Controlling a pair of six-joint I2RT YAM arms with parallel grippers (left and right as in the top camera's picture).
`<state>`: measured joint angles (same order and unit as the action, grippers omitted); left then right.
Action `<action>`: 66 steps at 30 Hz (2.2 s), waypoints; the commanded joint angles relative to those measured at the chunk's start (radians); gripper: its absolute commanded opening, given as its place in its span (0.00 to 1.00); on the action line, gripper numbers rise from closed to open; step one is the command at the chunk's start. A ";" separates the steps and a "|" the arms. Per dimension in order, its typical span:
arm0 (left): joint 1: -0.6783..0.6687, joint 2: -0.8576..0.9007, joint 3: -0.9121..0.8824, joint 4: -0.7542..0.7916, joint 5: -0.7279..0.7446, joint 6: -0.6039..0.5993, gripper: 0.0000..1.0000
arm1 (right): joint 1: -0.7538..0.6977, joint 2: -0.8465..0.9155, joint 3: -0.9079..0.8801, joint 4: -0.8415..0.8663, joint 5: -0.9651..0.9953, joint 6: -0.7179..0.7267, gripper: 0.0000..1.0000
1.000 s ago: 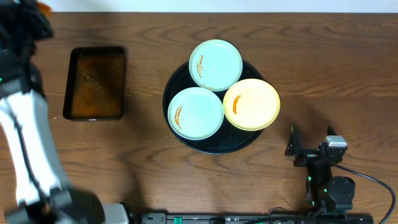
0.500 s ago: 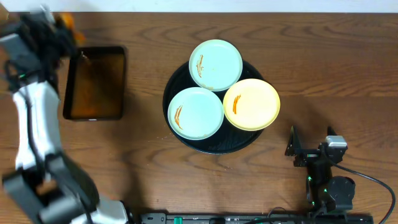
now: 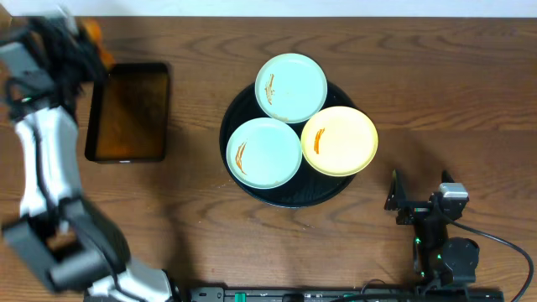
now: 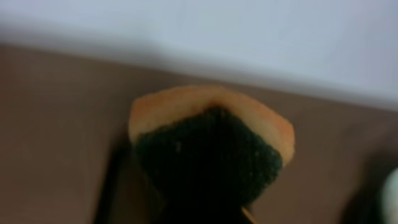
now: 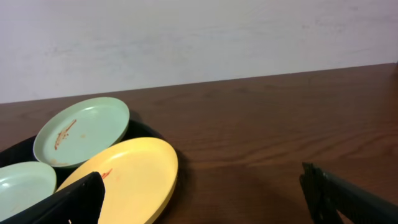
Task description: Clean dirty plates on tray and stack at the side
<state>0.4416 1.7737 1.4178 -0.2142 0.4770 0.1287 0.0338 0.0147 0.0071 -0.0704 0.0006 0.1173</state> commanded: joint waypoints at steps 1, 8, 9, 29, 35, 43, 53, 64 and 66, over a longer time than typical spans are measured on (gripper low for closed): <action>0.017 0.076 -0.016 -0.052 -0.067 0.039 0.07 | -0.021 -0.003 -0.002 -0.004 0.010 -0.011 0.99; 0.017 -0.101 -0.012 0.058 0.069 0.030 0.07 | -0.021 -0.003 -0.002 -0.004 0.010 -0.011 0.99; 0.017 -0.129 -0.012 0.077 0.077 0.021 0.07 | -0.021 -0.003 -0.002 -0.004 0.010 -0.011 0.99; 0.020 -0.165 -0.073 0.006 -0.015 0.002 0.07 | -0.021 -0.002 -0.002 -0.004 0.010 -0.011 0.99; 0.017 -0.217 -0.095 -0.075 -0.112 0.017 0.07 | -0.021 -0.002 -0.002 -0.004 0.010 -0.011 0.99; 0.020 -0.100 -0.090 -0.172 -0.130 0.016 0.07 | -0.021 -0.002 -0.002 -0.004 0.010 -0.011 0.99; 0.017 -0.457 -0.014 0.032 -0.018 -0.104 0.07 | -0.021 -0.002 -0.002 0.005 0.031 -0.031 0.99; 0.017 -0.437 -0.015 -0.245 -0.018 -0.255 0.07 | -0.021 -0.002 -0.002 0.314 -0.217 0.155 0.99; 0.017 -0.436 -0.015 -0.245 -0.018 -0.255 0.07 | -0.021 0.005 0.003 0.439 -0.309 0.155 0.99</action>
<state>0.4572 1.3560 1.3846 -0.4679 0.4465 -0.1017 0.0338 0.0185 0.0067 0.2577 -0.0921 0.2153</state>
